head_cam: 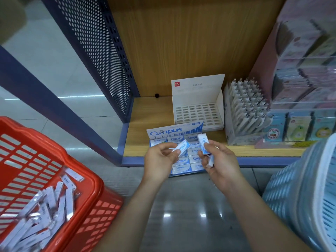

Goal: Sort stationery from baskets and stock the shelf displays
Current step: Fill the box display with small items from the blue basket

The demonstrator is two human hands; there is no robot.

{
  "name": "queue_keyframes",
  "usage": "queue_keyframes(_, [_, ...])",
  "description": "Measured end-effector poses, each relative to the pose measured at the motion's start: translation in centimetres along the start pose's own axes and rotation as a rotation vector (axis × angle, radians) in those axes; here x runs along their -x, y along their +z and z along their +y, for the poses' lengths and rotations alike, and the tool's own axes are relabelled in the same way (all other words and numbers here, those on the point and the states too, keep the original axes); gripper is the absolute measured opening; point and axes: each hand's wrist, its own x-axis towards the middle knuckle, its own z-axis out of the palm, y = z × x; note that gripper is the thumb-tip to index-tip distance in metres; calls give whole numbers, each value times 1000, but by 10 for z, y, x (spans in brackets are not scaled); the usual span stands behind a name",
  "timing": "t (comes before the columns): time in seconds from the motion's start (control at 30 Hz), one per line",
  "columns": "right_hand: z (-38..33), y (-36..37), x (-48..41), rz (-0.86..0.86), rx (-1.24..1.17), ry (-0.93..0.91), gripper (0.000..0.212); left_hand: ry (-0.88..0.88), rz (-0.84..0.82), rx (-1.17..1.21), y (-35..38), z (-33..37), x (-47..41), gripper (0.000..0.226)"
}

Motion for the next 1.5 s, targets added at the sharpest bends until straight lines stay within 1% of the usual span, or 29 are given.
queue_keyframes(0.1, [5,1,0,11,114,-40,11,78,35,-289,-2,-3,-14,20])
queue_keyframes(0.2, [9,0,0,33,257,-97,4,180,22,-499,-1,-3,-22,23])
queue_keyframes(0.27, [11,-2,0,46,327,-119,4,256,41,-635,-1,-4,-25,23])
queue_keyframes(0.37, [11,-5,0,44,365,-136,3,320,91,-674,-3,-10,-29,29])
queue_keyframes(0.47, [12,-4,-3,32,433,-151,8,370,33,-757,-2,-18,-31,37])
queue_keyframes(0.53, [12,-3,-5,23,494,-157,12,387,17,-813,0,-20,-33,37])
queue_keyframes(0.63, [13,-3,-6,43,528,-179,14,398,46,-844,0,-18,-36,30])
queue_keyframes(0.73, [14,0,-10,63,542,-204,15,401,58,-821,1,-17,-38,28])
queue_keyframes(0.9, [20,13,-20,49,631,-238,12,405,100,-612,-7,-22,-33,23])
queue_keyframes(0.97, [25,18,-24,55,682,-251,12,414,127,-574,-10,-28,-27,23])
queue_keyframes(1.07, [32,23,-28,60,770,-283,11,436,101,-582,-10,-38,-22,24])
queue_keyframes(1.17, [37,25,-28,44,789,-275,13,438,57,-630,-7,-40,-20,31])
queue_keyframes(1.27, [37,25,-27,20,774,-240,27,398,47,-697,-2,-34,-18,33])
queue_keyframes(1.33, [33,24,-23,4,702,-202,35,385,54,-751,0,-31,-19,31])
queue_keyframes(1.4, [27,23,-18,2,551,-150,38,390,63,-768,0,-31,-19,30])
queue_keyframes(1.5, [13,20,-10,-5,167,-22,29,372,77,-772,1,-31,-19,29])
